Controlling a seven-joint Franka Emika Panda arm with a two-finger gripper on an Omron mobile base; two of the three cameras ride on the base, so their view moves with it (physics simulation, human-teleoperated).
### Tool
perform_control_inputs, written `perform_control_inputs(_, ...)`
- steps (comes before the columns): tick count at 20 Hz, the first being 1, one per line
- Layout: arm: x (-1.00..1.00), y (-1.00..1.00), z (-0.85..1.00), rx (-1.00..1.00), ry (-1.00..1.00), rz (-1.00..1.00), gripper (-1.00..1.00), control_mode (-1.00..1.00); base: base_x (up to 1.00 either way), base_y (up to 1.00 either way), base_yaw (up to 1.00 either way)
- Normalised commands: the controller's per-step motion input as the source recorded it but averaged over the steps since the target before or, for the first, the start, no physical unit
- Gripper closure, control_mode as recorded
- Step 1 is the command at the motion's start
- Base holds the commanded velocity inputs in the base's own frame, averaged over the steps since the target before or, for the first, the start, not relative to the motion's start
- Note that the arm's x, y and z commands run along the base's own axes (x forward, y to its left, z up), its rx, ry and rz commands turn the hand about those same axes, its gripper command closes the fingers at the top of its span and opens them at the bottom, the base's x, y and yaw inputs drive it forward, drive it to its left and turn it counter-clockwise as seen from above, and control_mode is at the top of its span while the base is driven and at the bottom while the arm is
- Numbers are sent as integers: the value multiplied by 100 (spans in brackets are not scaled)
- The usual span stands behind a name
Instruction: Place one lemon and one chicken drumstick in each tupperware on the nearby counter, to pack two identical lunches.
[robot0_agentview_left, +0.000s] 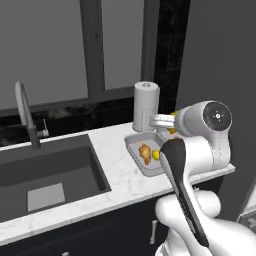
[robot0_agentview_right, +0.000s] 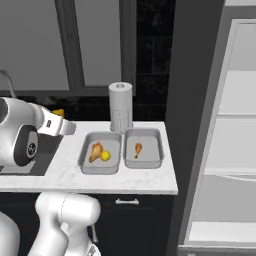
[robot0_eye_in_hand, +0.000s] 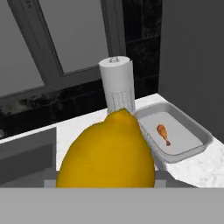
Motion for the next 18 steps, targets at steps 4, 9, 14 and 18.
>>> perform_control_inputs(4,0,0,0,0,0,0,100,100,84,0,-40)
perform_control_inputs(9,43,-30,-26,-2,-3,-19,100,-100,14,0,-7)
perform_control_inputs(14,24,-89,-37,3,4,-6,100,-100,0,0,0)
perform_control_inputs(18,25,-68,-62,5,26,11,100,-100,0,0,0)
